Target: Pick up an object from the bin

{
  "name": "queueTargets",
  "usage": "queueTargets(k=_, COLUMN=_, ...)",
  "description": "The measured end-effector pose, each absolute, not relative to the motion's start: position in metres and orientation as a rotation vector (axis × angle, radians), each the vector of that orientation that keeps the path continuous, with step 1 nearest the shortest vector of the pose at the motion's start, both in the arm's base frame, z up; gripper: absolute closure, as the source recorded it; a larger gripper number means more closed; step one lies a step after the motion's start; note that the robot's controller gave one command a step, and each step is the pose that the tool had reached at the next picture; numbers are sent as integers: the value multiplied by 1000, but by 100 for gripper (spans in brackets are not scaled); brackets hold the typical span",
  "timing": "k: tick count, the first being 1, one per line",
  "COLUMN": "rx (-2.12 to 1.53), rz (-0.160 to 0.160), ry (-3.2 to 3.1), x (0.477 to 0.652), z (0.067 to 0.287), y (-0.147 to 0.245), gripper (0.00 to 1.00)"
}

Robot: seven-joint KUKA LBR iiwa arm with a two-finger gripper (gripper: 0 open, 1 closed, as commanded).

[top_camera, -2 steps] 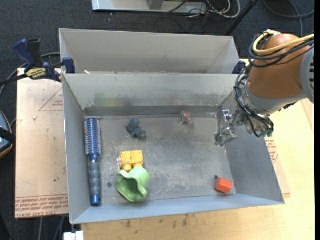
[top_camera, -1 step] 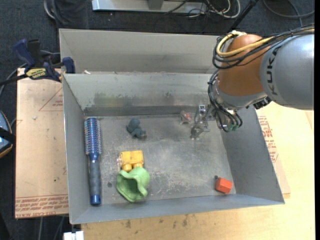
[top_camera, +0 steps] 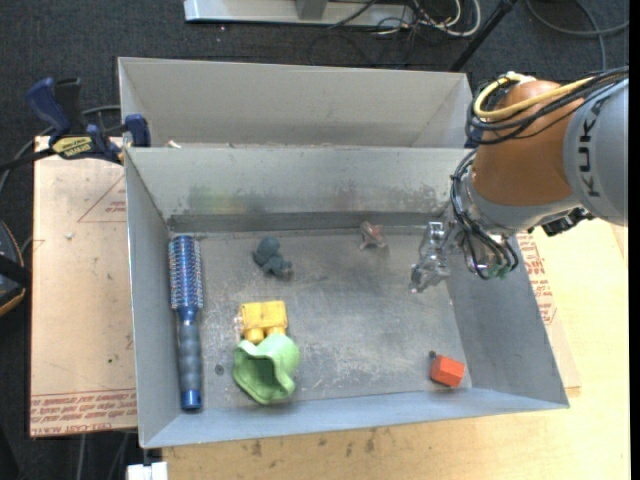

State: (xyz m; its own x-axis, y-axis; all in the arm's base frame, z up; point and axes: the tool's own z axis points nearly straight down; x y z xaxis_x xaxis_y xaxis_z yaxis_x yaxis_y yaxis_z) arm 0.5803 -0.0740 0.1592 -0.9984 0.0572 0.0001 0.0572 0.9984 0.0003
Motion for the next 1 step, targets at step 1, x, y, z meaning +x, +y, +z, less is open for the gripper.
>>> queueTargets(k=1, rx=300, rz=1, ry=-3126, x=493, z=171, y=-131, gripper=100)
